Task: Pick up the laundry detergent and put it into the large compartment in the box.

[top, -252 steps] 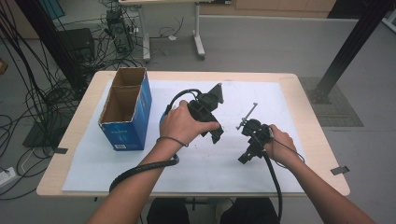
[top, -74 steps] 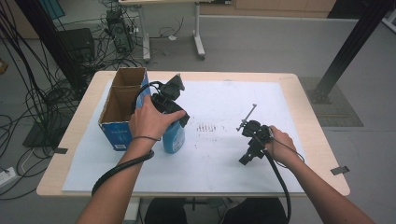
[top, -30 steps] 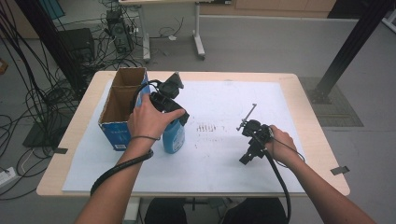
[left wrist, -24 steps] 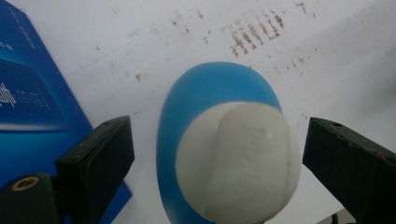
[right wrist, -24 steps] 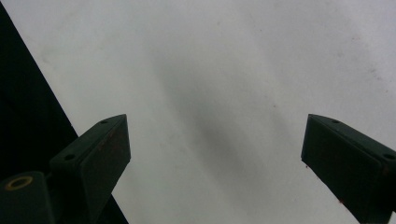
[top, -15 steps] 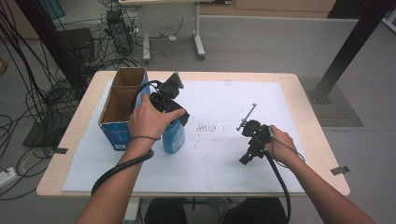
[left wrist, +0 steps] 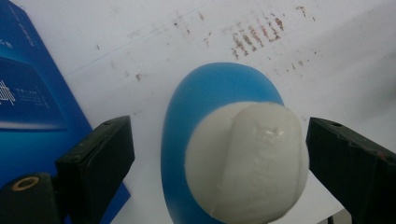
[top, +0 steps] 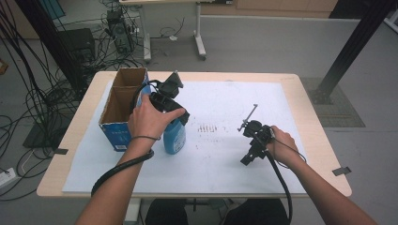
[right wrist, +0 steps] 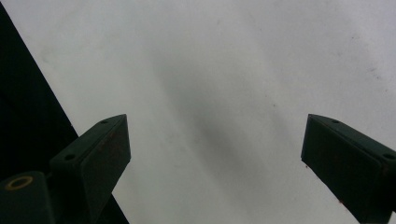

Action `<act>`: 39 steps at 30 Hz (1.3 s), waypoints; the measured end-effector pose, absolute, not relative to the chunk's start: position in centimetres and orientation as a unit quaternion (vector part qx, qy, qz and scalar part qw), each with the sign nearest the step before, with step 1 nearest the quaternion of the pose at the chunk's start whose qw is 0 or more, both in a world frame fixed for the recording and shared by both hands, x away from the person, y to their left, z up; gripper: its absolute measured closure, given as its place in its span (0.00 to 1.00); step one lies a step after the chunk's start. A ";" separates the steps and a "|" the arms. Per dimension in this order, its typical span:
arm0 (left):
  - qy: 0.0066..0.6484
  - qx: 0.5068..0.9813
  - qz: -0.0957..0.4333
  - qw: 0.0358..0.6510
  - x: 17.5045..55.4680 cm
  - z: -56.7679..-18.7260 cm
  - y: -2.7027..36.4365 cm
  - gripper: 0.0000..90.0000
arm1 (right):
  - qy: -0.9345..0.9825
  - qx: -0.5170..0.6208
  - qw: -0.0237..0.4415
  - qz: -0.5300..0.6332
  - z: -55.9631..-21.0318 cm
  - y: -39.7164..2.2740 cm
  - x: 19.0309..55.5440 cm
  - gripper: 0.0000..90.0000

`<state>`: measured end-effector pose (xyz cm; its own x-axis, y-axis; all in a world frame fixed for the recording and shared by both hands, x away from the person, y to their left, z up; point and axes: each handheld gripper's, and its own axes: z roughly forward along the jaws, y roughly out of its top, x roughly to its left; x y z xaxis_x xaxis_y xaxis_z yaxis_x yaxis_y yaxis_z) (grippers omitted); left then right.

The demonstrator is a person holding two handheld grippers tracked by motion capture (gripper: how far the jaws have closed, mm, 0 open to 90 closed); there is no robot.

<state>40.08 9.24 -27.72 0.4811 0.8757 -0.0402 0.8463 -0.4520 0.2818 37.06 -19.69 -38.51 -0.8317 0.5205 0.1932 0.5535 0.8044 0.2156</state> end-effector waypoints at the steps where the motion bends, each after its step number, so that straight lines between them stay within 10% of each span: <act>1: 0.507 0.850 0.055 0.133 40.1 -27.7 9.2 0.10 | -0.948 -0.283 0.063 -0.133 -38.5 -19.7 37.1 0.09; 39: 0.503 0.854 0.054 0.119 40.0 -28.0 8.9 0.28 | -0.948 -0.282 0.066 -0.134 -38.6 -19.6 37.0 0.09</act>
